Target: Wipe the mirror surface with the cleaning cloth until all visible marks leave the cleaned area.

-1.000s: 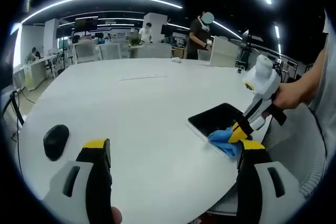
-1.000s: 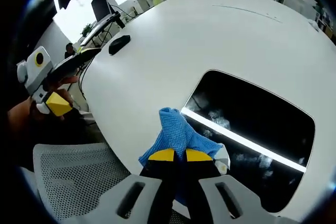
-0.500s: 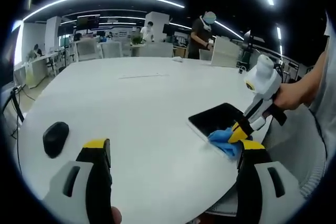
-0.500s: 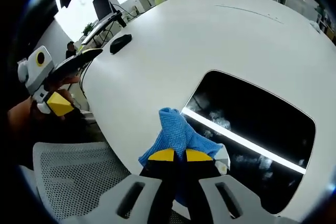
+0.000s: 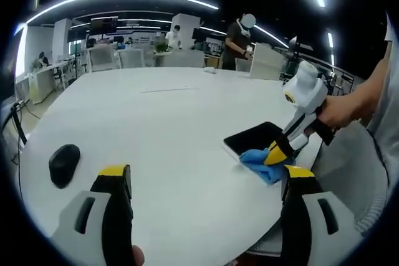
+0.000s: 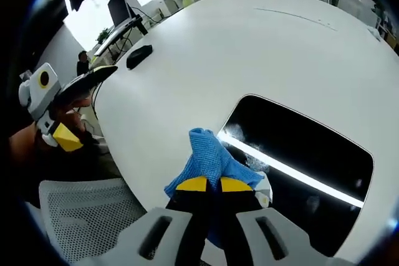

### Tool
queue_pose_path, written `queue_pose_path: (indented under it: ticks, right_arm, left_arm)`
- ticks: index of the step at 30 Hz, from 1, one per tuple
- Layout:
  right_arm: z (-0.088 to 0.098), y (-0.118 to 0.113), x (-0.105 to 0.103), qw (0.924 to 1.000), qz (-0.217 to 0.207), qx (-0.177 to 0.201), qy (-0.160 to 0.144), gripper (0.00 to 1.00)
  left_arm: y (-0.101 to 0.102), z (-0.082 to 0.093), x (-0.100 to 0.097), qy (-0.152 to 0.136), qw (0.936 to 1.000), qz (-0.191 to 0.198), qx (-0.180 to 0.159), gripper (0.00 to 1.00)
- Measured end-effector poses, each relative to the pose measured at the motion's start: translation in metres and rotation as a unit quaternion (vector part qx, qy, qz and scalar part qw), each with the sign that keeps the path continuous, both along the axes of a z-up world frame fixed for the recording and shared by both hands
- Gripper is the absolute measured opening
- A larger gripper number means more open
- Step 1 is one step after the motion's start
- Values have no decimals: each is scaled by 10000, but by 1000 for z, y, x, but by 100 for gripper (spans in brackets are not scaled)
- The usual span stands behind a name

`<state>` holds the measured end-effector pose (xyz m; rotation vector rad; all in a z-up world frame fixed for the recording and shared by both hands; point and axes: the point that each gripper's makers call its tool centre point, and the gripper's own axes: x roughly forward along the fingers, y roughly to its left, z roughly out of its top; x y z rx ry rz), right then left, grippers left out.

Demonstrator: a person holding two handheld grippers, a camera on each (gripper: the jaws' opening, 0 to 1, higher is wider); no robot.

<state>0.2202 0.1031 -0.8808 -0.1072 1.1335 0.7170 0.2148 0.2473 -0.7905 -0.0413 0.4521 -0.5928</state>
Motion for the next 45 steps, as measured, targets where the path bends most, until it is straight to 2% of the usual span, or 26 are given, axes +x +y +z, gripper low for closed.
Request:
queue_pose_path:
  ticks: [8,13,27,39,43,45]
  right_arm:
    - [0,3,22,10000,17,-14,-65,0]
    - [0,5,33,9999,71,-41,-95,0]
    - [1,6,69,9990,279,-220,-269,0]
    - [1,9,88,9981,378,-348,-353,0]
    - [0,8,90,9985,363,-293,-291,0]
    - [0,6,89,9975,497,-345,-368,0]
  left_arm:
    - [4,2,1,12,10000,16,-19,99]
    - [8,-6,3,61,10000,36,-48,99]
    - [6,-6,1,127,9999,39,-86,99]
    - [4,2,4,95,9999,30,-72,99]
    - [3,-1,5,110,9999,-57,13,99]
    - [5,0,8,89,10000,-24,-32,99]
